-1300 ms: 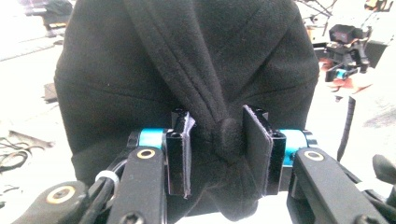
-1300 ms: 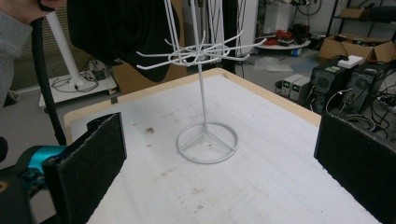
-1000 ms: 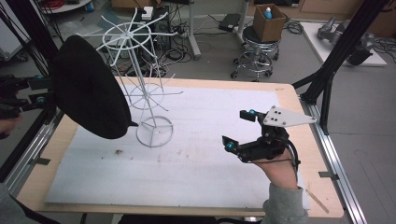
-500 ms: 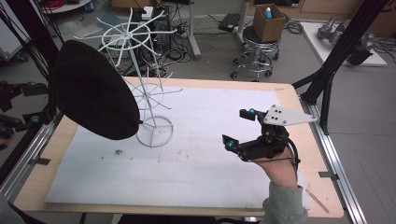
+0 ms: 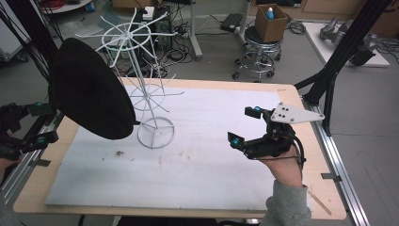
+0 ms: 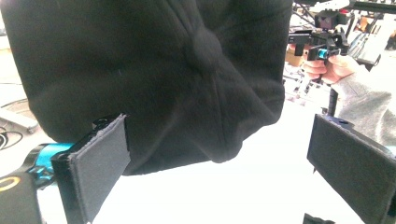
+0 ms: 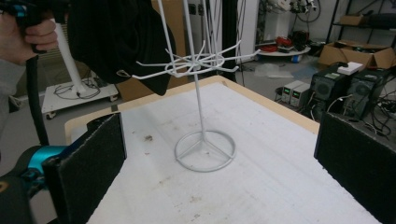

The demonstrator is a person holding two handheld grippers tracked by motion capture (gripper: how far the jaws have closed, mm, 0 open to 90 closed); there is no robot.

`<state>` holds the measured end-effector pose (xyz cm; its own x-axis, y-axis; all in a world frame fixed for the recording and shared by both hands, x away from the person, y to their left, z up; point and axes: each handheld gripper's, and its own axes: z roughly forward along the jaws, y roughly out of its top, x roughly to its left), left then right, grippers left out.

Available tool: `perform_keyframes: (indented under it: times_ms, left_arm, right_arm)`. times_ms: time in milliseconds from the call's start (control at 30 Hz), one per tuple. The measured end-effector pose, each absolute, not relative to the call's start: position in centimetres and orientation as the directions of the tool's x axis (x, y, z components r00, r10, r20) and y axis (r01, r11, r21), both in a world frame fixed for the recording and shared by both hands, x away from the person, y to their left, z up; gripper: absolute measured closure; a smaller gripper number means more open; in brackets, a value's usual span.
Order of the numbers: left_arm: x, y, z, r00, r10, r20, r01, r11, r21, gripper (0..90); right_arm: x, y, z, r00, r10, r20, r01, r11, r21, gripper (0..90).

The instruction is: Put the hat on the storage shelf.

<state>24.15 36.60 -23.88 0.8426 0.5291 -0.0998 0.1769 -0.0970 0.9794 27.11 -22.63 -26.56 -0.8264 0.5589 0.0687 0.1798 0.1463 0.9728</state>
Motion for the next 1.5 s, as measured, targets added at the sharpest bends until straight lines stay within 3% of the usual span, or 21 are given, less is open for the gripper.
perform_keyframes:
  times_ms: [300, 900, 1500]
  left_arm:
    - [24.2, 37.6, -26.0, 0.835, 0.529, -0.151, 0.194, -0.026, 0.981, 6.3]
    - [23.4, 36.5, -26.6, 0.772, 0.635, -0.025, 0.133, -0.123, 0.984, 6.3]
    - [23.8, 36.3, -27.0, 0.776, 0.628, -0.052, 0.158, -0.114, 0.981, 6.3]
  right_arm:
    - [26.9, -23.2, -26.7, -0.806, 0.59, 0.06, 0.183, 0.151, 0.971, 1.3]
    - [27.2, -23.3, -26.9, -0.762, 0.647, 0.033, 0.18, 0.162, 0.97, 1.3]
    - [27.3, -23.1, -27.0, -0.762, 0.647, 0.031, 0.187, 0.175, 0.967, 1.3]
